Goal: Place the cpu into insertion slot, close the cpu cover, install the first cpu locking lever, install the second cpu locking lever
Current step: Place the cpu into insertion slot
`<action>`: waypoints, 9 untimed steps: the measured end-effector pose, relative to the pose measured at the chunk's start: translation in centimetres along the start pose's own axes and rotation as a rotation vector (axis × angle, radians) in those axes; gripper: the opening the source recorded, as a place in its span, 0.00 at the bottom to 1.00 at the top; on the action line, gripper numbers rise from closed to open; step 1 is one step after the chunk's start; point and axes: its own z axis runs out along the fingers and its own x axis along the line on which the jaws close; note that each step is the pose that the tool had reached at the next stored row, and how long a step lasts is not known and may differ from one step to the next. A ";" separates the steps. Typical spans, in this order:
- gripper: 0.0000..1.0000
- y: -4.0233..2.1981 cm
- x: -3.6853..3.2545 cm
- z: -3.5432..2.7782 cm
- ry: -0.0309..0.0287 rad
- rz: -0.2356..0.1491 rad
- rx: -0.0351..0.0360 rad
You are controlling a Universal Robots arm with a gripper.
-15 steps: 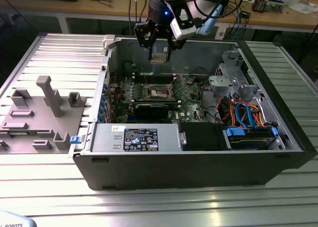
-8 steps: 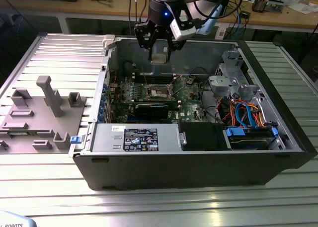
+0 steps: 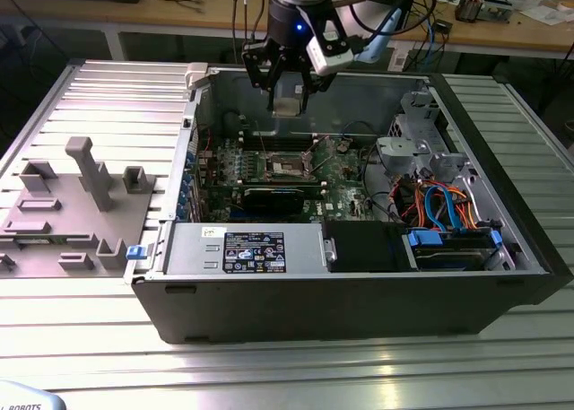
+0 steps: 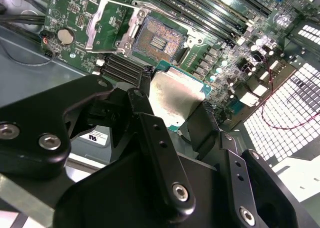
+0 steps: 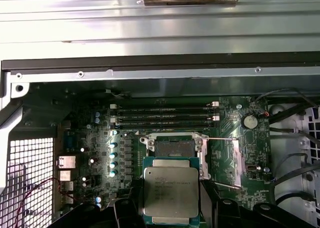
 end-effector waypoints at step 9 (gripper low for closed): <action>0.54 -0.02 0.00 0.18 0.0000 0.000 0.0000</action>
